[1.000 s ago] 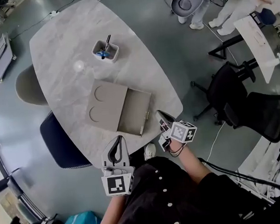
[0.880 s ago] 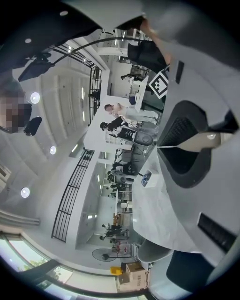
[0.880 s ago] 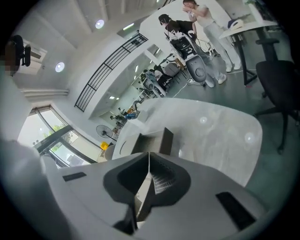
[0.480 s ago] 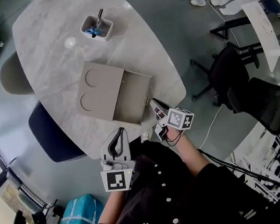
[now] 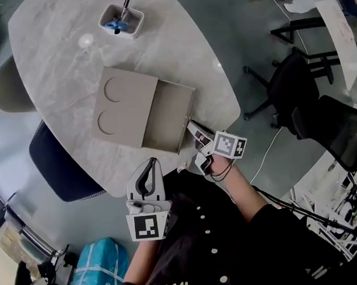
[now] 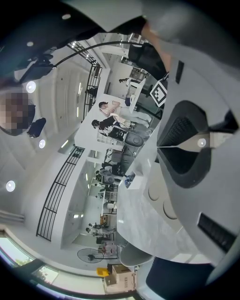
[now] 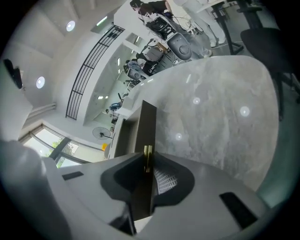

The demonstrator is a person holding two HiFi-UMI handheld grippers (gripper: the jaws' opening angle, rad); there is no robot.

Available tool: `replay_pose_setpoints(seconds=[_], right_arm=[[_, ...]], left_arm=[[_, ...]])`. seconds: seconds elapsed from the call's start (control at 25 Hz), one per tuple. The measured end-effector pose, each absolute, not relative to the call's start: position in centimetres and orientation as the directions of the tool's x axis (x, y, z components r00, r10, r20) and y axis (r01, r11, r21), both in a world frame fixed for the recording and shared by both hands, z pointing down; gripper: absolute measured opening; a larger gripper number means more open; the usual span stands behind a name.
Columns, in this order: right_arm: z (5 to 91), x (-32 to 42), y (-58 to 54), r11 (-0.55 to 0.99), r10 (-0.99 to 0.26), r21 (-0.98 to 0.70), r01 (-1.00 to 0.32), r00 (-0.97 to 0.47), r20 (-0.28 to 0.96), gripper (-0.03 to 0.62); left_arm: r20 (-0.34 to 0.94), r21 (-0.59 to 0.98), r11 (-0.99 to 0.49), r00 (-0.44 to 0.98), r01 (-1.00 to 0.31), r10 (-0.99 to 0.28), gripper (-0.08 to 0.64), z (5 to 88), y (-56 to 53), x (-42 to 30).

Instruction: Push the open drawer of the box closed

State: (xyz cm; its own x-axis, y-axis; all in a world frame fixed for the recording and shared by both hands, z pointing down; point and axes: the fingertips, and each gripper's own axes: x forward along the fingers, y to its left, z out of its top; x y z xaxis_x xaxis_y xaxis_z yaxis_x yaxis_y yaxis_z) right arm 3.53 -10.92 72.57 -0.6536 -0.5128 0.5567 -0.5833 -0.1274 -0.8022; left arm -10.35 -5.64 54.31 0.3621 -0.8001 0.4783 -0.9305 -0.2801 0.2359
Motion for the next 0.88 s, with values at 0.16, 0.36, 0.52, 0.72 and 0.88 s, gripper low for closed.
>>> replay_pose_setpoints(seconds=[0.16, 0.36, 0.52, 0.72, 0.88], right_arm=[[72.73, 3.50, -10.85, -0.158, -0.531, -0.847, -0.507, -0.680, 0.506, 0.034], [72.61, 3.39, -10.75, -0.157, -0.530, -0.859, -0.488, -0.692, 0.490, 0.029], [72.08, 3.28, -10.81, -0.145, -0.523, -0.856, -0.496, -0.696, 0.492, 0.028], [72.17, 3.39, -10.75, -0.150, -0.511, -0.846, -0.511, -0.693, 0.509, 0.028], [72.01, 2.71, -11.00, -0.133, -0.500, -0.848, -0.514, -0.703, 0.505, 0.026]], left_arm=[[0.466, 0.237, -0.269, 0.352, -0.934, -0.812, 0.017, 54.68, -5.67, -10.47], [0.474, 0.246, -0.261, 0.351, -0.933, -0.808, 0.017, 54.83, -5.47, -10.52], [0.484, 0.235, -0.250, 0.336, -0.939, -0.808, 0.017, 54.57, -5.76, -10.97], [0.466, 0.220, -0.259, 0.335, -0.940, -0.819, 0.017, 54.38, -5.74, -11.00], [0.467, 0.233, -0.254, 0.337, -0.939, -0.818, 0.017, 54.56, -5.79, -11.07]])
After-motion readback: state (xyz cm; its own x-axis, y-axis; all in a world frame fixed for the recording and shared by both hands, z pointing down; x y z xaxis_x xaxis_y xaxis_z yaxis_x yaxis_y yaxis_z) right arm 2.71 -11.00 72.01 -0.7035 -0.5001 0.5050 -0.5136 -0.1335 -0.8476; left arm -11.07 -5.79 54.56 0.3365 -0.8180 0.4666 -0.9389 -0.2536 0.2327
